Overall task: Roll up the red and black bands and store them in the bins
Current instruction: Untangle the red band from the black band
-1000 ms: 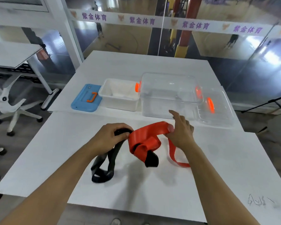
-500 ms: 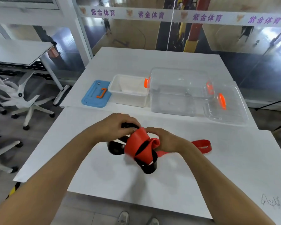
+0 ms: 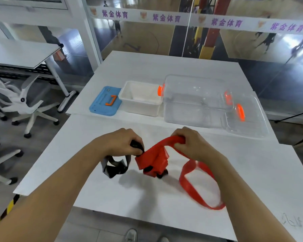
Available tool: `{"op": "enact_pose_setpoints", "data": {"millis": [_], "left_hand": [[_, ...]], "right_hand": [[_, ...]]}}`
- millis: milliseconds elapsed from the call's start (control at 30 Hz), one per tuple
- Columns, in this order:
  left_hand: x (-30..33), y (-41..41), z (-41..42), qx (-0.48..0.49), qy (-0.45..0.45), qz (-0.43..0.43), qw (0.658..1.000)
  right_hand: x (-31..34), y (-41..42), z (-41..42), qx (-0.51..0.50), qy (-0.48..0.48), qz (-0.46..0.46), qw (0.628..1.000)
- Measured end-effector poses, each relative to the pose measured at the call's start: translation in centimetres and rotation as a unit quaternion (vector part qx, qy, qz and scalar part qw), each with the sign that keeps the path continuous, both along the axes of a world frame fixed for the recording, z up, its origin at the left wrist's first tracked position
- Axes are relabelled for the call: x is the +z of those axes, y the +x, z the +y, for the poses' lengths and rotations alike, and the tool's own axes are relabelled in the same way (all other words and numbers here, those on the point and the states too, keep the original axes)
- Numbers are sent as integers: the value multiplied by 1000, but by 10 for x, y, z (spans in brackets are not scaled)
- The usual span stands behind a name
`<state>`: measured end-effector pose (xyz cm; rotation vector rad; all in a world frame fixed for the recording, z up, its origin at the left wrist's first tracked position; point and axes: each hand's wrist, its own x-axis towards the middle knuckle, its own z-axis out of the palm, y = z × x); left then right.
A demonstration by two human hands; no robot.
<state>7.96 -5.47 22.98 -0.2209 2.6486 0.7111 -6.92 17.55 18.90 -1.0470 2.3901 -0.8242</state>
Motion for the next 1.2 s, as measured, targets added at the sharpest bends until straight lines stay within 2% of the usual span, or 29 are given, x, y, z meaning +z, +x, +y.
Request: {"op": "enact_pose_setpoints", "data": {"millis": [100, 200, 267, 367, 467, 567, 700, 833, 900, 1000, 1133, 1200], "left_hand": [[-10, -11, 5, 24, -87, -13, 996], [-27, -16, -2, 114, -115, 40, 986], [-34, -16, -10, 205, -56, 100, 972], [-34, -19, -21, 308, 41, 189, 931], [-30, -24, -31, 343, 119, 228, 904], [-28, -22, -33, 315, 147, 203, 916], [-31, -14, -36, 255, 49, 161, 952], [-41, -11, -28, 286, 29, 196, 938], [-42, -11, -22, 290, 25, 233, 928], [-38, -7, -14, 267, 55, 259, 927], [-41, -1, -2, 238, 81, 268, 930], [-52, 0, 5, 213, 89, 249, 941]], "right_hand": [[23, 12, -3, -42, -57, 106, 992], [49, 19, 6, -65, -91, 134, 985], [53, 19, 18, -48, -26, 96, 994], [25, 8, 44, -5, 120, 39, 992], [-23, -15, 75, -93, 174, 49, 979], [-47, -35, 100, -250, 187, 121, 942], [-36, -62, 133, -446, 153, 179, 863], [-23, -82, 153, -526, 116, 233, 809], [-24, -84, 153, -531, 149, 238, 799], [-35, -77, 141, -512, 217, 153, 817], [-64, -46, 92, -377, 113, 60, 917], [-74, -23, 58, -296, 35, -14, 954]]}}
